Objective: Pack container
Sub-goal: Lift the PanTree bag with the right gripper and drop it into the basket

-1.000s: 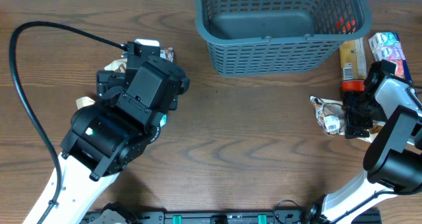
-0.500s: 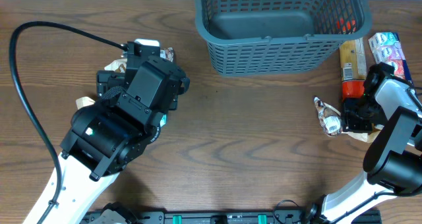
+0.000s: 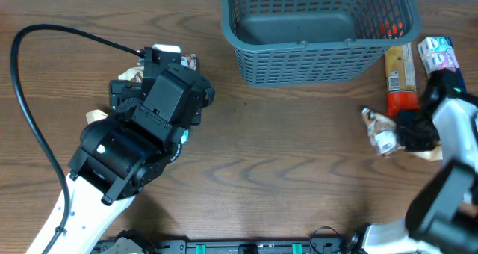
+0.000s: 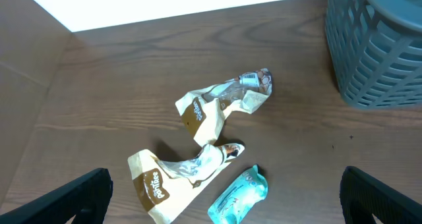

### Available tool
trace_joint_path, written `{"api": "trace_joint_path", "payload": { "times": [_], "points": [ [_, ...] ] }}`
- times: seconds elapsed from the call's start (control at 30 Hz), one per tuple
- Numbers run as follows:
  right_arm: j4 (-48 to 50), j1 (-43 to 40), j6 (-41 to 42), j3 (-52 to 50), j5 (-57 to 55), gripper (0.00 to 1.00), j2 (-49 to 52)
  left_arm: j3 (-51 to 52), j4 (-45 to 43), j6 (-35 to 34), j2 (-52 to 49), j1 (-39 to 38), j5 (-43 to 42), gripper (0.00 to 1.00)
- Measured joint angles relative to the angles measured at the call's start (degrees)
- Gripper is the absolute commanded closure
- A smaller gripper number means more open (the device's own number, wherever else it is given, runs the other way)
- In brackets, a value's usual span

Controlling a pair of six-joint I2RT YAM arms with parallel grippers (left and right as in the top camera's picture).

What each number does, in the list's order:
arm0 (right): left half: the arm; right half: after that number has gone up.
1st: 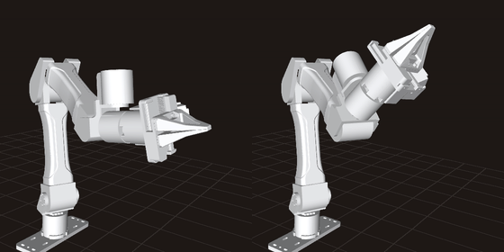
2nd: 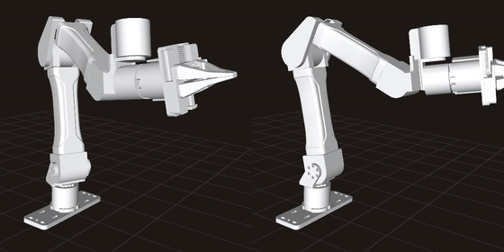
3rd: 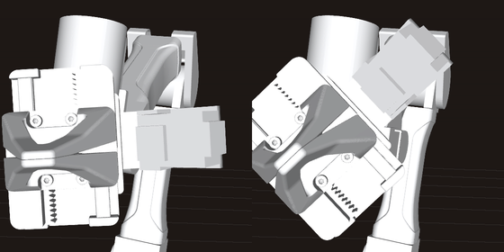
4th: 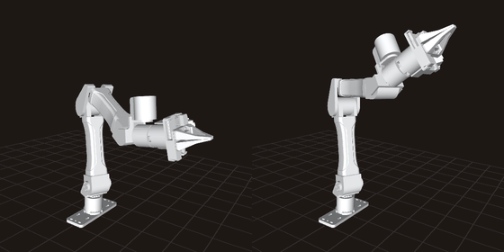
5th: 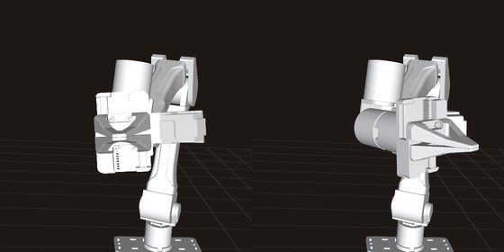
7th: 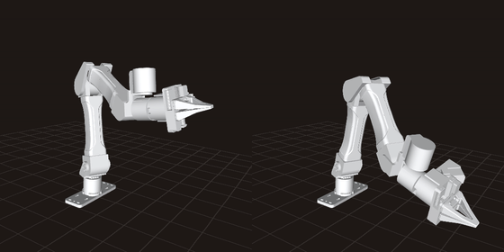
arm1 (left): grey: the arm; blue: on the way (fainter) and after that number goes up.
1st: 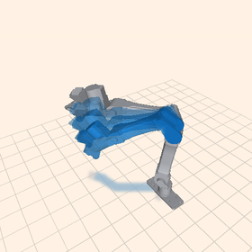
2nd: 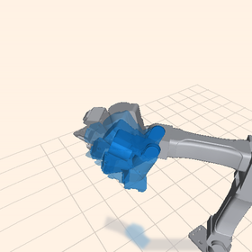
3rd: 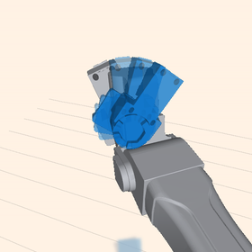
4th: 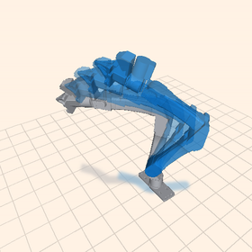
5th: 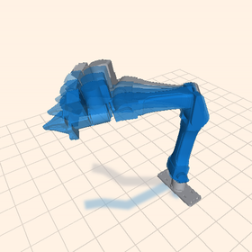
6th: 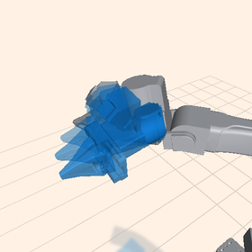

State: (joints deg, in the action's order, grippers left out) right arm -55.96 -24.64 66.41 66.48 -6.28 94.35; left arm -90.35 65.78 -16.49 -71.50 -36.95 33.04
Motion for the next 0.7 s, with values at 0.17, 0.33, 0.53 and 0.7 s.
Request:
{"api": "trace_joint_path", "payload": {
  "times": [0.17,0.33,0.53,0.7],
  "points": [
    [1.57,0.0,-4.2,1.31,-1.18,0.99,-15.8,0.0,0.0,0.0,0.0,0.0,0.0,0.01],
    [4.22,0.0,-7.87,5.62,-1.55,0.99,-29.09,0.0,0.0,0.0,0.0,0.0,0.0,0.01],
    [13.88,0.0,-12.09,13.46,-1.05,0.98,-38.53,0.0,0.0,0.0,0.0,0.0,0.0,0.01],
    [25.53,0.11,-14.64,20.87,5.81,0.98,-37.66,0.0,0.02,0.0,0.0,0.0,-0.02,0.01]
  ]
}}
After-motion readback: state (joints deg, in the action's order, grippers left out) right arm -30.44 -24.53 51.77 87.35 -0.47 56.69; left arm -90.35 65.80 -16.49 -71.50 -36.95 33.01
